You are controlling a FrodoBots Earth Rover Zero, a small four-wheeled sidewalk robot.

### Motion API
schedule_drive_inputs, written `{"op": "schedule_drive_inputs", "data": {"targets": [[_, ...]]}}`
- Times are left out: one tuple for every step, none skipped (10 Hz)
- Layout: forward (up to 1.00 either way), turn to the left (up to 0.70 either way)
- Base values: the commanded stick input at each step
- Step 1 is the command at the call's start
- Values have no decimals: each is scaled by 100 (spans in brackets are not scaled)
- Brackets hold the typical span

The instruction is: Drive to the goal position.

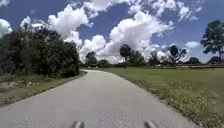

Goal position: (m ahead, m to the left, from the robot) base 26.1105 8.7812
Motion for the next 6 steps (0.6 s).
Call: {"op": "schedule_drive_inputs", "data": {"targets": [[50,25],[50,14],[50,2],[50,0],[50,0],[50,0]]}}
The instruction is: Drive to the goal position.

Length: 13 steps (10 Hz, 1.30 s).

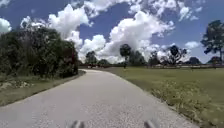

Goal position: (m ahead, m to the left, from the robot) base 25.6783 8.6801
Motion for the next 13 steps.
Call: {"op": "schedule_drive_inputs", "data": {"targets": [[50,0],[50,0],[50,0],[50,0],[50,0],[50,0],[50,0],[50,0],[50,0],[50,0],[50,0],[50,0],[50,0]]}}
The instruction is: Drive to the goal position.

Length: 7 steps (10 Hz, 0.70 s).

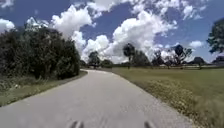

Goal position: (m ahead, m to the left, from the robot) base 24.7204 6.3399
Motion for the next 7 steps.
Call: {"op": "schedule_drive_inputs", "data": {"targets": [[50,0],[50,0],[50,0],[50,0],[50,0],[50,0],[50,0]]}}
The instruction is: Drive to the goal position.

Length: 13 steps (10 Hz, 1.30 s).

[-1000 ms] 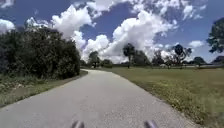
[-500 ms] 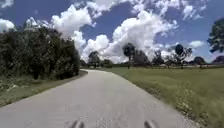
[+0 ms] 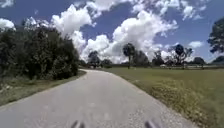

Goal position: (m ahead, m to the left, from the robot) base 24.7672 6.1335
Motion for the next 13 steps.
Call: {"op": "schedule_drive_inputs", "data": {"targets": [[50,0],[50,0],[50,0],[50,0],[50,0],[50,13],[50,25],[50,25],[50,25],[50,10],[50,0],[50,0],[50,0]]}}
